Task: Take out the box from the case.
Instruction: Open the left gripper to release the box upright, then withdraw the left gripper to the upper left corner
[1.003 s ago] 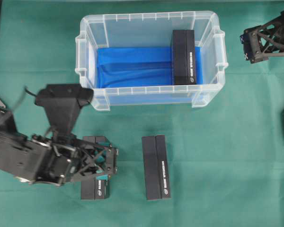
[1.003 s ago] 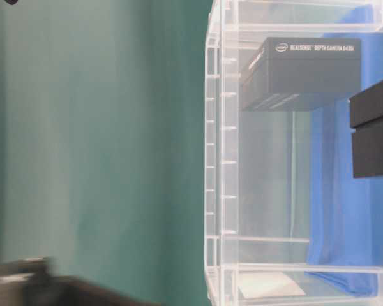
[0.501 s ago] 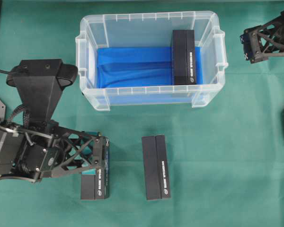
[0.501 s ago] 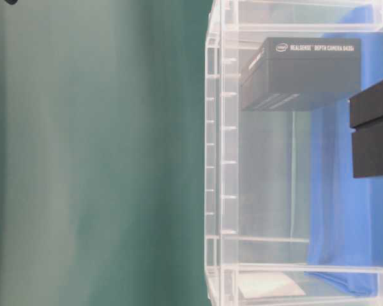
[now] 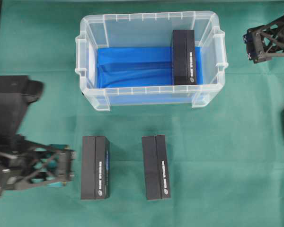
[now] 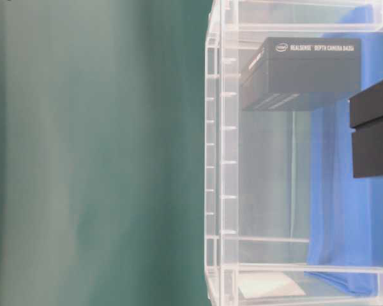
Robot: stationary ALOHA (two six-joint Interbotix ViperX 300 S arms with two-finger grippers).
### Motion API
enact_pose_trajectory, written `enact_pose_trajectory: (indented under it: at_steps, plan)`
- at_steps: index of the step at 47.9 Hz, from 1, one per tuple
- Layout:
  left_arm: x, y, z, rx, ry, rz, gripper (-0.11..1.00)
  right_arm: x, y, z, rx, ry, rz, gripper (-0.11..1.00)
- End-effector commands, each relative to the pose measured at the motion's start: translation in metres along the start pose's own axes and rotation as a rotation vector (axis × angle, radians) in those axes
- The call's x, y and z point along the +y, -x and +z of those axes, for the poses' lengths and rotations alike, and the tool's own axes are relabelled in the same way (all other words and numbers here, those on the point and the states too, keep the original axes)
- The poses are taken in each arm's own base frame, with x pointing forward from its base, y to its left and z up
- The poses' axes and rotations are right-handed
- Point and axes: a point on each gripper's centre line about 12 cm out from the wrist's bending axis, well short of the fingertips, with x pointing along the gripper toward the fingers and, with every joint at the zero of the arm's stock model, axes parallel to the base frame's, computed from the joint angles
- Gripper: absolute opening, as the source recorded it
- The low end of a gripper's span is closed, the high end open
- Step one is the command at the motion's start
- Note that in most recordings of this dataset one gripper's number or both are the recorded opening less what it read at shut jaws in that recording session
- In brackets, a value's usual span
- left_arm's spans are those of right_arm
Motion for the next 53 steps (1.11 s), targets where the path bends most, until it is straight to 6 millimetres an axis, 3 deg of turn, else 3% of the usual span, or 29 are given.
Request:
enact_pose_trajectory:
  at_steps: [1, 9, 25, 33, 53]
  plan:
    - [0.016, 0.012, 0.002, 0.018, 0.000, -0.030, 0.93, -0.001, 0.006, 0.001, -0.006, -0.006, 0.014, 0.92]
    - [0.030, 0.012, 0.006, 0.019, -0.004, -0.029, 0.93, -0.001, 0.006, 0.001, -0.008, -0.006, 0.013, 0.92]
    - [0.033, 0.009, 0.024, -0.014, 0.028, 0.014, 0.93, -0.002, 0.007, 0.001, -0.007, -0.009, 0.015, 0.92]
    - [0.034, 0.006, 0.049, -0.028, 0.047, 0.025, 0.93, -0.001, 0.006, 0.001, -0.008, -0.010, 0.013, 0.92]
    - [0.045, -0.005, 0.133, -0.068, 0.062, 0.043, 0.93, -0.004, 0.007, 0.000, 0.002, -0.012, -0.009, 0.92]
